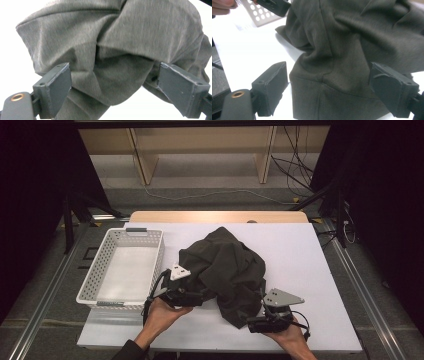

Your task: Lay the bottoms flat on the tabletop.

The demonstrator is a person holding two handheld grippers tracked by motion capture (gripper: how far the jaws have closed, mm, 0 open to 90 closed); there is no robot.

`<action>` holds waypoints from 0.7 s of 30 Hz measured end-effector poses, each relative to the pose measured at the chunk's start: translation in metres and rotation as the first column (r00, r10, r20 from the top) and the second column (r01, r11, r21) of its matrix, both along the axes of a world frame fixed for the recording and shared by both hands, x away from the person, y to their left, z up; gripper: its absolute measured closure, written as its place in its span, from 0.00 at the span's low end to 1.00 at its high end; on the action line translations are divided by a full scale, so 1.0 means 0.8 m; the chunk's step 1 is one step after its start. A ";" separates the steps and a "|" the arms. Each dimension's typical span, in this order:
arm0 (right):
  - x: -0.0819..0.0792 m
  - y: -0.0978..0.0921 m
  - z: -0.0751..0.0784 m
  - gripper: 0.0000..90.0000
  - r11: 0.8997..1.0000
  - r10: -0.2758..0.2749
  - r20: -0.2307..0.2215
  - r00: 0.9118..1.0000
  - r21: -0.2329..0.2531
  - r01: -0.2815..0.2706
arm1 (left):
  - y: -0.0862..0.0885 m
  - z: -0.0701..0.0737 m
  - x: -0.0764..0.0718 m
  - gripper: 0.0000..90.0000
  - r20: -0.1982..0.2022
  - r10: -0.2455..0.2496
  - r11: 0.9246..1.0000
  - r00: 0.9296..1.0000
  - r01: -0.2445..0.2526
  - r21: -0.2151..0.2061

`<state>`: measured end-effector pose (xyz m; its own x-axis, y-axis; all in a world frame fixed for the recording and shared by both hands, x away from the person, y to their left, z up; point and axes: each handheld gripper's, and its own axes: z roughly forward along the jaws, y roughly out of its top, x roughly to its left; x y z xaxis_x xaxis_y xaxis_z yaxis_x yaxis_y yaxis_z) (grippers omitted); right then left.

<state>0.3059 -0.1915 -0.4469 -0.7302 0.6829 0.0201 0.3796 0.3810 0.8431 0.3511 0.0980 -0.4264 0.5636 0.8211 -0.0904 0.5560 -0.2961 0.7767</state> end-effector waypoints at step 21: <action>0.025 0.042 -0.038 0.77 0.955 -0.023 -0.091 0.996 -0.296 -0.005 | -0.003 -0.009 -0.003 0.13 0.013 -0.004 1.000 1.000 0.004 0.028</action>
